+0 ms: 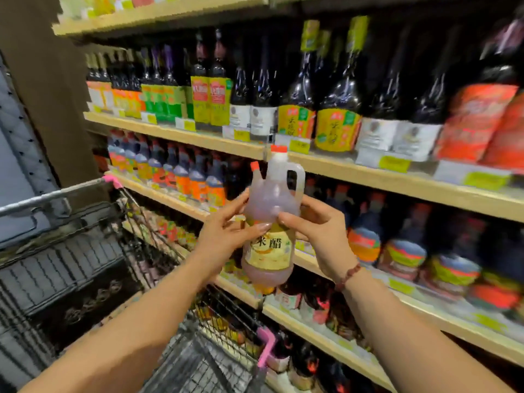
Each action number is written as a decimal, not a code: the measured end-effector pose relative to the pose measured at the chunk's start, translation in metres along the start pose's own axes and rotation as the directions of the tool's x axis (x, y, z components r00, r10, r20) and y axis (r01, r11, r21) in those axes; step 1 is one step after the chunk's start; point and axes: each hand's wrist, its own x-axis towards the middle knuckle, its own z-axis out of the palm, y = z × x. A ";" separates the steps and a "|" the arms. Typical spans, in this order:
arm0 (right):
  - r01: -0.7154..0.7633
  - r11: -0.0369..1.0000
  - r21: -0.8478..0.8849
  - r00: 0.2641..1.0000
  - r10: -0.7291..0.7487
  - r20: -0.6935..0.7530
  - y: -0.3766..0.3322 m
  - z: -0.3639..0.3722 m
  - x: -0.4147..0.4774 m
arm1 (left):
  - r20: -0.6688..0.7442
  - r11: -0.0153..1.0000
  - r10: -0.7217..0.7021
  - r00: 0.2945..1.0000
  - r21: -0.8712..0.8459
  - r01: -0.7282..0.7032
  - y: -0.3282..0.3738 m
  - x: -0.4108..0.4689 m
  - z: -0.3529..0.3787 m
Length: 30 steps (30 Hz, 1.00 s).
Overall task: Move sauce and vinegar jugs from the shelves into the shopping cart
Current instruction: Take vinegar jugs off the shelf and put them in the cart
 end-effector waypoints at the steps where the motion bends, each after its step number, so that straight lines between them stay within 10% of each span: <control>1: 0.007 1.000 -0.017 0.999 -0.007 -0.045 -0.004 -0.012 -0.009 | 0.032 1.000 -0.001 0.999 -0.019 0.002 -0.002 0.001 0.015; 12: -0.051 0.993 -0.105 0.815 -0.019 -0.580 -0.053 -0.182 -0.143 | 0.418 0.979 -0.074 0.905 -0.142 0.145 -0.010 -0.043 0.221; 30: -0.170 0.973 -0.155 0.597 -0.023 -0.802 -0.167 -0.466 -0.399 | 0.697 0.922 -0.156 0.700 -0.153 0.357 0.004 -0.222 0.580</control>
